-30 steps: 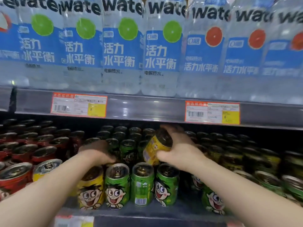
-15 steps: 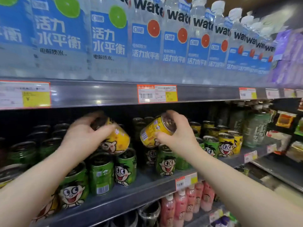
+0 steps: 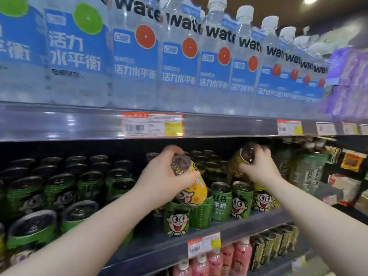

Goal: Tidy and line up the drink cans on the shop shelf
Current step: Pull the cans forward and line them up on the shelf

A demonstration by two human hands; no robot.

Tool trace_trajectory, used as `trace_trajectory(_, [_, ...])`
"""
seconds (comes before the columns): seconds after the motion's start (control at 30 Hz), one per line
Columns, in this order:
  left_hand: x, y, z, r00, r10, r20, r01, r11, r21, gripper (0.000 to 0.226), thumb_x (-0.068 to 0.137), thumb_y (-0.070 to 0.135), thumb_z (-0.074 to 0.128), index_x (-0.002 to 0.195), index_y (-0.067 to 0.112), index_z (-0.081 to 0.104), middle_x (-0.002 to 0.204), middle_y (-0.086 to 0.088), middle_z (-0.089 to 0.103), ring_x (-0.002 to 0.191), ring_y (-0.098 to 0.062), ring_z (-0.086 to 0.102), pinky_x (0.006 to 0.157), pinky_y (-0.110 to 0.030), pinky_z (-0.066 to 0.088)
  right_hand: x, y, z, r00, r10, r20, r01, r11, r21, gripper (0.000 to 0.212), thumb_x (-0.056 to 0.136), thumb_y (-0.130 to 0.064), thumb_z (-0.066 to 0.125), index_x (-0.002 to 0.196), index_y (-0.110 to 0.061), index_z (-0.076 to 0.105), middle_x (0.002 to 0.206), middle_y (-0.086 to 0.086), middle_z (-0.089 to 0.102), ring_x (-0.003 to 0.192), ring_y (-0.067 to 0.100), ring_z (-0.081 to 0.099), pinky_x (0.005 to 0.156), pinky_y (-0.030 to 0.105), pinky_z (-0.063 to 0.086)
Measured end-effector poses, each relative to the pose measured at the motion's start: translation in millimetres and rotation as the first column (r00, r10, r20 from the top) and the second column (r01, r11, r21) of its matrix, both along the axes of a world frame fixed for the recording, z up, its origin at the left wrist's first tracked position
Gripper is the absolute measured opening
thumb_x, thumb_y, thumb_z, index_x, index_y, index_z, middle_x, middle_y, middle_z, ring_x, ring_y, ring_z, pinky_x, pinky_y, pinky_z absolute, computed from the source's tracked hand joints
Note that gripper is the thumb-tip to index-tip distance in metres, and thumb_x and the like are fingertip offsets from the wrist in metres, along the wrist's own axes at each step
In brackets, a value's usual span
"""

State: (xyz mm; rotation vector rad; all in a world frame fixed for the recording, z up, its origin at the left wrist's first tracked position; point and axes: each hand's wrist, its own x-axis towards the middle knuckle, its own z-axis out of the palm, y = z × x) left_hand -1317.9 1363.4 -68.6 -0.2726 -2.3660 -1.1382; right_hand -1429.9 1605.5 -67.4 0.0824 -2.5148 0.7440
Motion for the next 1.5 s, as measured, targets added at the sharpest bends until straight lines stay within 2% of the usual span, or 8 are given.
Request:
trace_trajectory(0.23, [-26,53,-7,0.999,0.034,0.008,-0.034,0.999,0.006,0.051,0.061,0.051,0.069,0.103,0.040,0.042,0.097,0.020,0.055,0.090,0.005,0.054,0.075,-0.016,0.046,-63,29,7,0.947,0.112,0.301,-0.174,0.966,0.191,0.073,0.070,-0.029,0.073,0.137,-0.018,0.045,0.138,0.013,0.047,0.123,0.028,0.050,0.098,0.028,0.043])
trace_trajectory(0.37, [-30,77,-14,0.999,0.044,0.015,-0.044,0.999,-0.012,0.044,0.061,0.053,0.069,0.095,0.043,0.044,0.095,0.018,0.058,0.086,0.002,0.056,0.072,-0.017,0.047,-85,34,-3,0.867,0.131,0.481,-0.317,0.890,0.328,0.078,0.062,-0.041,0.078,0.133,-0.025,0.050,0.137,0.003,0.053,0.122,0.021,0.052,0.097,0.027,0.045])
trace_trajectory(0.57, [-35,103,-20,0.996,0.070,0.053,-0.069,0.997,-0.028,0.040,0.065,0.049,0.071,0.093,0.046,0.043,0.093,0.017,0.058,0.081,-0.002,0.057,0.070,-0.020,0.047,-111,41,-17,0.809,0.195,0.554,-0.461,0.796,0.393,0.061,0.073,-0.044,0.070,0.128,-0.026,0.055,0.134,0.003,0.054,0.118,0.021,0.053,0.090,0.025,0.045])
trace_trajectory(0.67, [-38,111,-25,0.995,0.076,0.064,-0.074,0.997,-0.033,0.044,0.057,0.059,0.065,0.092,0.046,0.043,0.092,0.018,0.058,0.081,0.000,0.056,0.070,-0.021,0.048,-103,42,-16,0.832,0.263,0.488,-0.489,0.762,0.424,0.046,0.082,-0.048,0.058,0.121,-0.024,0.061,0.127,0.004,0.059,0.111,0.022,0.056,0.088,0.026,0.046])
trace_trajectory(0.8, [-40,120,-28,0.995,0.067,0.073,-0.064,0.997,-0.043,0.048,0.055,0.062,0.062,0.096,0.044,0.043,0.092,0.016,0.059,0.081,-0.001,0.058,0.069,-0.024,0.051,-69,53,-20,0.823,0.390,0.413,-0.561,0.672,0.483,0.069,0.074,-0.073,0.048,0.127,-0.029,0.053,0.130,0.000,0.057,0.115,0.022,0.055,0.093,0.032,0.047])
trace_trajectory(0.9, [-44,127,-28,0.996,0.060,0.069,-0.056,0.997,-0.049,0.045,0.059,0.058,0.066,0.095,0.044,0.043,0.093,0.016,0.058,0.079,-0.001,0.056,0.068,-0.023,0.048,-51,54,-41,0.833,0.345,0.432,-0.553,0.551,0.625,0.091,0.066,-0.069,0.060,0.141,-0.026,0.031,0.135,0.003,0.048,0.114,0.026,0.055,0.088,0.034,0.048])
trace_trajectory(1.27, [-70,160,-20,0.994,0.001,0.106,0.014,0.990,-0.137,0.045,0.066,0.051,0.070,0.100,0.039,0.043,0.093,0.013,0.057,0.081,-0.006,0.056,0.068,-0.024,0.048,-52,95,18,0.885,0.450,0.116,-0.462,0.825,0.324,0.091,0.065,-0.053,0.072,0.143,-0.038,0.026,0.138,0.003,0.042,0.120,0.022,0.050,0.098,0.033,0.045])
trace_trajectory(1.5, [-123,193,-43,0.960,0.239,0.145,-0.126,0.834,-0.537,0.060,0.074,0.058,0.059,0.120,0.024,0.040,0.115,0.001,0.058,0.107,-0.024,0.054,0.091,-0.038,0.037,-49,111,16,0.912,0.400,0.094,-0.408,0.854,0.324,0.092,0.066,-0.055,0.070,0.144,-0.040,0.022,0.144,-0.001,0.035,0.121,0.024,0.051,0.097,0.036,0.047])
